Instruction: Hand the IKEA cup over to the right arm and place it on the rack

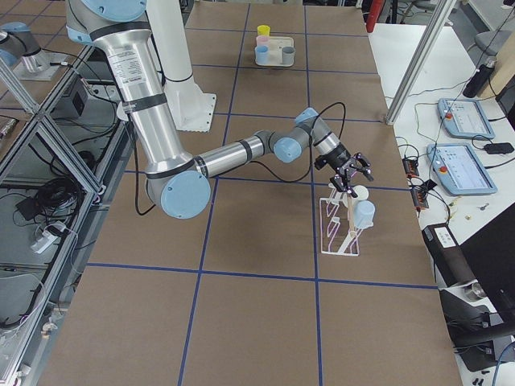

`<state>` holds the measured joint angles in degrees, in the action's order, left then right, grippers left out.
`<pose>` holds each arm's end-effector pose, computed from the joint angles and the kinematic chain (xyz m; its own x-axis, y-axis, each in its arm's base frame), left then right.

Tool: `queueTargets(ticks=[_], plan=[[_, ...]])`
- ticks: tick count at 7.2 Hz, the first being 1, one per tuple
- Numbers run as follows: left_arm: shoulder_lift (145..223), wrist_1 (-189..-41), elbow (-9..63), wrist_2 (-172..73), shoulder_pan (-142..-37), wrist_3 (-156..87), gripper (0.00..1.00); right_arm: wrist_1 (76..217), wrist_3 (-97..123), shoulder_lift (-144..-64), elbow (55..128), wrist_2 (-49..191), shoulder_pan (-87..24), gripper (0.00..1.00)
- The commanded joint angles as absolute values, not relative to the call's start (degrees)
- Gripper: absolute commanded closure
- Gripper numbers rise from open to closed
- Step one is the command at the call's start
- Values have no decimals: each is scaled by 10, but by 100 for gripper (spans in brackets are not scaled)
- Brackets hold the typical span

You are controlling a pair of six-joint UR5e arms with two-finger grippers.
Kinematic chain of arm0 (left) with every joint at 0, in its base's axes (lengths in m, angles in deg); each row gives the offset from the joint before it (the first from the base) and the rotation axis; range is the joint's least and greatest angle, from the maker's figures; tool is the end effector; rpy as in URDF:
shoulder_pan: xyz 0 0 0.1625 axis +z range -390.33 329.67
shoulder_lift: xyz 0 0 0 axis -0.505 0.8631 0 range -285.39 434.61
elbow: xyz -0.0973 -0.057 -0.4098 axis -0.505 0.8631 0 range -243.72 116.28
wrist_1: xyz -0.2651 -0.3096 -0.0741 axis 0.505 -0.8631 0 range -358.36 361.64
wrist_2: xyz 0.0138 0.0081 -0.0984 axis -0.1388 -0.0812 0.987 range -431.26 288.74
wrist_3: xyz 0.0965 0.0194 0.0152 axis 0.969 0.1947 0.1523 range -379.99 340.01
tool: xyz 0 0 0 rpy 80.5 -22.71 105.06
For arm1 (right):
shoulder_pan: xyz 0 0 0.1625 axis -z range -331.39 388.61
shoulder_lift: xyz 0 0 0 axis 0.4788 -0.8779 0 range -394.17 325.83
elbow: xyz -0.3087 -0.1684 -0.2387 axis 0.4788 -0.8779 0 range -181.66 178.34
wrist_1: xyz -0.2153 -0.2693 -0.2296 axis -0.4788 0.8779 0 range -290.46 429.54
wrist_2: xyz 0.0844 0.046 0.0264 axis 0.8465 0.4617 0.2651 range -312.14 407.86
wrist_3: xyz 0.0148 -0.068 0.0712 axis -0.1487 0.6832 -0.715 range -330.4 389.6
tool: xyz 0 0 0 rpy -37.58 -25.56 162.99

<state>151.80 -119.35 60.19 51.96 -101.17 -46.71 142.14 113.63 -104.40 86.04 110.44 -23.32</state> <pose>0.0564 -0.4024 0.4083 0.6698 0.3491 -0.6554 0.1113 0.8254 0.5534 -0.2598 -0.6224 0.4602 -0.4135 -0.6777 -0.6080 0.9091 -0.2710 -0.3163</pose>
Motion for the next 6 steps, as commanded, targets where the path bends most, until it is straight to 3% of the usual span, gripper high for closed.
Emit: queueTargets(ticks=[1,3,6], plan=[[1518,-1194,602,520,-1012,-467,0,1421,1133,-1037,864,1103,-232,1],[1519,-1194,602,520,-1012,-467,0,1424,1114,-1027,930,1142,-243,1],[1518,-1201,598,515,-1009,-494,0,1443,861,-1037,1012,1271,-262,0]])
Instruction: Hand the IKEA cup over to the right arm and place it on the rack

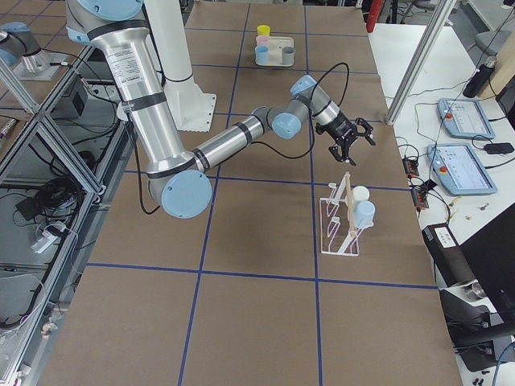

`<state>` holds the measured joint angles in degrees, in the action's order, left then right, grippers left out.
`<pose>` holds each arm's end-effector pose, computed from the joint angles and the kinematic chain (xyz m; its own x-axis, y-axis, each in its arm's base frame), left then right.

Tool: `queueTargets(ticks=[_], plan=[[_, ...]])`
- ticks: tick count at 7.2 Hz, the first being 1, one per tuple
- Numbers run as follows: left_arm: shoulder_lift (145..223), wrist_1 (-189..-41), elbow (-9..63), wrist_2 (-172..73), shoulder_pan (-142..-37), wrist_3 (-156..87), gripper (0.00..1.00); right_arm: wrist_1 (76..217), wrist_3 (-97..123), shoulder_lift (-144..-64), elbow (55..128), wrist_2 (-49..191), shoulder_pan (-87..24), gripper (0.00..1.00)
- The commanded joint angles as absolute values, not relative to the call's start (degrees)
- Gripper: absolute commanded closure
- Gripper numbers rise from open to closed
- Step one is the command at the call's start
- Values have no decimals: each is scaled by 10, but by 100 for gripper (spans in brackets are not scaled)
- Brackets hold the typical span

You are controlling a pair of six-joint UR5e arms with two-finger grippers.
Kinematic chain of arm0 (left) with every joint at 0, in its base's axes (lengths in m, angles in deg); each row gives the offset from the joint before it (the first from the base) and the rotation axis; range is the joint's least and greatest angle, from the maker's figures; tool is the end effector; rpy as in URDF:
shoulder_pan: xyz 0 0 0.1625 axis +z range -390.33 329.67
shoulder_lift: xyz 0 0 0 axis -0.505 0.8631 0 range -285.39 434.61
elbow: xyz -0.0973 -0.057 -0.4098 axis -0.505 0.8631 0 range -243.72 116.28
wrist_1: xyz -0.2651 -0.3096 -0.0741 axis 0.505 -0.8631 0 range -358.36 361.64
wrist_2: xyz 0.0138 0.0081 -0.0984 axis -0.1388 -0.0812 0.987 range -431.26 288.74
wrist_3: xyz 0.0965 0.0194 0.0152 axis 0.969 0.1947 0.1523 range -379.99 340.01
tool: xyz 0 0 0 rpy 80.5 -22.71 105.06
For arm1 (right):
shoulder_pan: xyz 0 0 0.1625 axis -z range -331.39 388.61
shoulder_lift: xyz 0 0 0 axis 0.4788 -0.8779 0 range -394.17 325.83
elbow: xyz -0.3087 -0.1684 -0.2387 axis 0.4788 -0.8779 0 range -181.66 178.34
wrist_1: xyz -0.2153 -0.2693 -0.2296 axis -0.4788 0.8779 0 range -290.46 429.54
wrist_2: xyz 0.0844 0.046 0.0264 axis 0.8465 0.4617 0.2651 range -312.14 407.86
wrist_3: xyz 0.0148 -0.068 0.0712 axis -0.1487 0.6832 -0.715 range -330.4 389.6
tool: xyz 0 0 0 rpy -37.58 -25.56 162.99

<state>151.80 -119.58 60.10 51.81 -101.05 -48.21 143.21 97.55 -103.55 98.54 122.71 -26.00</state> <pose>0.0571 -0.4026 0.4086 0.6671 0.3293 -0.6682 0.1284 0.8328 0.5385 -0.2319 -0.6016 0.3516 -0.0279 -0.6650 -0.7463 0.9801 -0.1651 0.1105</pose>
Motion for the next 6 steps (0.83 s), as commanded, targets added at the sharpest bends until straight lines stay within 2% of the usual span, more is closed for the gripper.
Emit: queueTargets(ticks=[1,3,6], plan=[[1519,-1224,588,513,-1006,-529,0,1443,725,-1037,1026,1348,-261,0],[1520,-1308,543,505,-973,-605,0,1442,457,-1038,1077,1409,-237,0],[1536,-1334,541,409,-851,-732,0,1435,208,-1027,1129,1409,-151,0]])
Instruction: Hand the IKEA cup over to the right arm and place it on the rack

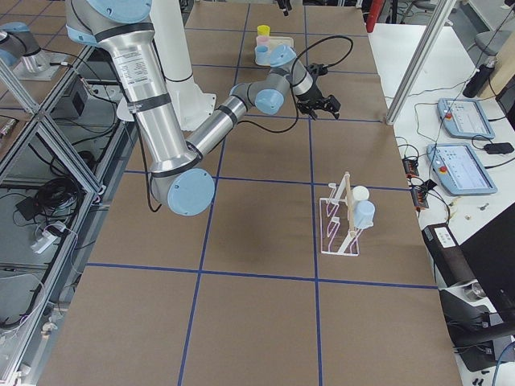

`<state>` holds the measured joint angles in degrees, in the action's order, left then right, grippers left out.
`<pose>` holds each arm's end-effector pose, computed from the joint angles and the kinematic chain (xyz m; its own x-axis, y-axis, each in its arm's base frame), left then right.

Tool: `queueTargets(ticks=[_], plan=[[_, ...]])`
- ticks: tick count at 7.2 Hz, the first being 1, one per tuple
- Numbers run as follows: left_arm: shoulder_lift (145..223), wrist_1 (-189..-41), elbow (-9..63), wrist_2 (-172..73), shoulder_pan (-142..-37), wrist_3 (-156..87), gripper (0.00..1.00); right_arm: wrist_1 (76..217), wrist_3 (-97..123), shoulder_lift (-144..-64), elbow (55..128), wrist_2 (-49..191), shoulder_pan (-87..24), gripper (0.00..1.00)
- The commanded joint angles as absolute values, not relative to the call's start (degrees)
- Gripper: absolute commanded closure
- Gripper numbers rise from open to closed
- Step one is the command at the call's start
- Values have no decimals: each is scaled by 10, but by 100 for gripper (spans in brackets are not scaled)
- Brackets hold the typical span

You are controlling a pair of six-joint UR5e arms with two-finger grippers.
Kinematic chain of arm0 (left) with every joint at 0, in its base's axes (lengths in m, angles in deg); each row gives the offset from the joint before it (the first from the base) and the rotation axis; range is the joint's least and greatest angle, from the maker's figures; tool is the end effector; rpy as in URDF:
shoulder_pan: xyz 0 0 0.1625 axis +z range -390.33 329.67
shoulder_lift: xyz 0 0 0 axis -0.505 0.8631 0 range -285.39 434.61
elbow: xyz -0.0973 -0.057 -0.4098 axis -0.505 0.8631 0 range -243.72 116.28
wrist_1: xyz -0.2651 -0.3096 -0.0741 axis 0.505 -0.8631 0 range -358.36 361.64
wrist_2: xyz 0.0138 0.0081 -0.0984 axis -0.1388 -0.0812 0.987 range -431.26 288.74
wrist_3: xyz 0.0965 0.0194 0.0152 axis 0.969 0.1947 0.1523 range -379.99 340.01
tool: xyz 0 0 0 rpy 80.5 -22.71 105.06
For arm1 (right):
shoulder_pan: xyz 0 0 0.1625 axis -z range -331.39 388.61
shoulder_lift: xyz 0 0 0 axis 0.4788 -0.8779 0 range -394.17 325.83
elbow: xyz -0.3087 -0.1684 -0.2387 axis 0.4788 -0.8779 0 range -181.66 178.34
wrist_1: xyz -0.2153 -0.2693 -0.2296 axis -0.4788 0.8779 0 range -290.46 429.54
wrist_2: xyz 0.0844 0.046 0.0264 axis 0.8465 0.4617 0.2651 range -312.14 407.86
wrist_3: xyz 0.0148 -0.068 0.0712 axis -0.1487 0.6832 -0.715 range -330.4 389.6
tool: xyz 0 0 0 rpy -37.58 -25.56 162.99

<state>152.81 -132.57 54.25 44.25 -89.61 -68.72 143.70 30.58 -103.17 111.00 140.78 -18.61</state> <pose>0.1353 -0.4048 0.4271 0.5754 0.1971 -0.7937 0.2728 0.8687 0.4135 -0.2945 -0.5072 0.2531 0.6972 -0.7167 0.0111 0.3567 0.3604 0.8619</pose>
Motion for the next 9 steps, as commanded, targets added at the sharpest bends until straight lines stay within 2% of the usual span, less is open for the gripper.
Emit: queueTargets(ticks=[1,5,8,9], plan=[[1543,-1335,540,378,-810,-754,0,1435,136,-1011,1129,1409,-119,0],[1576,-1342,474,284,-726,-834,0,1413,82,-988,1127,1408,-61,0],[1569,-1368,433,264,-723,-829,1,1409,73,-988,1128,1406,-55,0],[1569,-1371,425,262,-723,-830,5,1409,73,-988,1128,1405,-55,0]])
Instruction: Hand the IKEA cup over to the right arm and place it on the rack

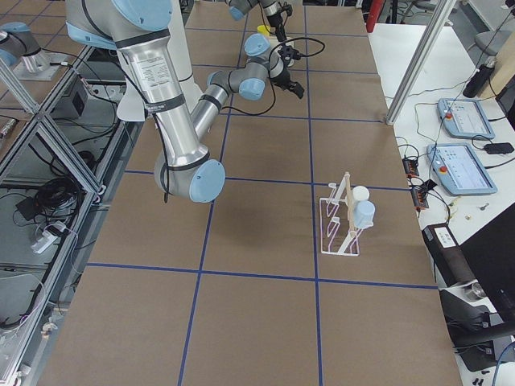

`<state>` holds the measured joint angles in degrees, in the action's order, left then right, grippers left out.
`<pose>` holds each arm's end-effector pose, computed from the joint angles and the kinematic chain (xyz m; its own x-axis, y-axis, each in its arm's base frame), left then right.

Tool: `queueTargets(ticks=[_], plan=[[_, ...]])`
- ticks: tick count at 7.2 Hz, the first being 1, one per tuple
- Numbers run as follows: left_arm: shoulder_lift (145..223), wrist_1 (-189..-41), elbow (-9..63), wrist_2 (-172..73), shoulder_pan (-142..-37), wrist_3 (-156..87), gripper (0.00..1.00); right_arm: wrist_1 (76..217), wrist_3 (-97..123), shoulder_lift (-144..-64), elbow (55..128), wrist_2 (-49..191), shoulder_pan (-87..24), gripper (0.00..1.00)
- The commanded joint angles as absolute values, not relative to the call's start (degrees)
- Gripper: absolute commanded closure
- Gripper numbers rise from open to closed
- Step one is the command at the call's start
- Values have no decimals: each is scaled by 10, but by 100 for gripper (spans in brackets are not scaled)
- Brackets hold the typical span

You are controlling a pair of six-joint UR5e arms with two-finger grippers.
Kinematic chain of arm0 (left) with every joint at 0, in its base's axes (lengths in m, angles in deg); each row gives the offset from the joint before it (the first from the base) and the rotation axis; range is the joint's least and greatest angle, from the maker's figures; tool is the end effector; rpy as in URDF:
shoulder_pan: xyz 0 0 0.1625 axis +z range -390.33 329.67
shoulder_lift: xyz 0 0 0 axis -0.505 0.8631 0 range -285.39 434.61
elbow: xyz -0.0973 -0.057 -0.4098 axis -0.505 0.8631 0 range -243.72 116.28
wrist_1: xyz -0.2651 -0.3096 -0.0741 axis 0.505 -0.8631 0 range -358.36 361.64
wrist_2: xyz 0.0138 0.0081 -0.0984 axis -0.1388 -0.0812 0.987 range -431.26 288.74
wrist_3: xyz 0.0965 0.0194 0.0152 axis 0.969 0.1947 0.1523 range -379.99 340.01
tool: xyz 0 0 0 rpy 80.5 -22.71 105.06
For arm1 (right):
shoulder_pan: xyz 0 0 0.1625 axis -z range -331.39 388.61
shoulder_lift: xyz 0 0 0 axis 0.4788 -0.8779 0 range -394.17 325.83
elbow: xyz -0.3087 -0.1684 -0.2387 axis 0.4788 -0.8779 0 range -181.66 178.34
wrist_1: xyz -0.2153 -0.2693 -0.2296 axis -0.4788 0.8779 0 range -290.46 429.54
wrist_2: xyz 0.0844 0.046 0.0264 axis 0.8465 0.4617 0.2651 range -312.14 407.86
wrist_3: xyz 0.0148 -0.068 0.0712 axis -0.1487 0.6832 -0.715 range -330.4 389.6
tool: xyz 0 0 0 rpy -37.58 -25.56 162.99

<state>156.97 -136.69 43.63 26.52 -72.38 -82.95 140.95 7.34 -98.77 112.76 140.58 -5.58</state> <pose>0.2661 -0.4015 0.4853 0.6131 0.0538 -0.7882 0.3364 0.8850 0.3220 -0.3946 -0.4236 0.1907 0.6010 -0.7093 0.3684 0.0829 0.5138 0.8539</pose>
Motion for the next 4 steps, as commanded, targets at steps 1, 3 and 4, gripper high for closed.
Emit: queueTargets(ticks=[1,3,4], plan=[[1571,-1373,413,239,-723,-830,21,1409,73,-988,1127,1405,-54,0],[1576,-1373,401,238,-723,-829,57,1409,74,-988,1127,1405,-54,0],[1577,-1373,401,238,-723,-829,70,1409,74,-988,1125,1405,-54,0]])
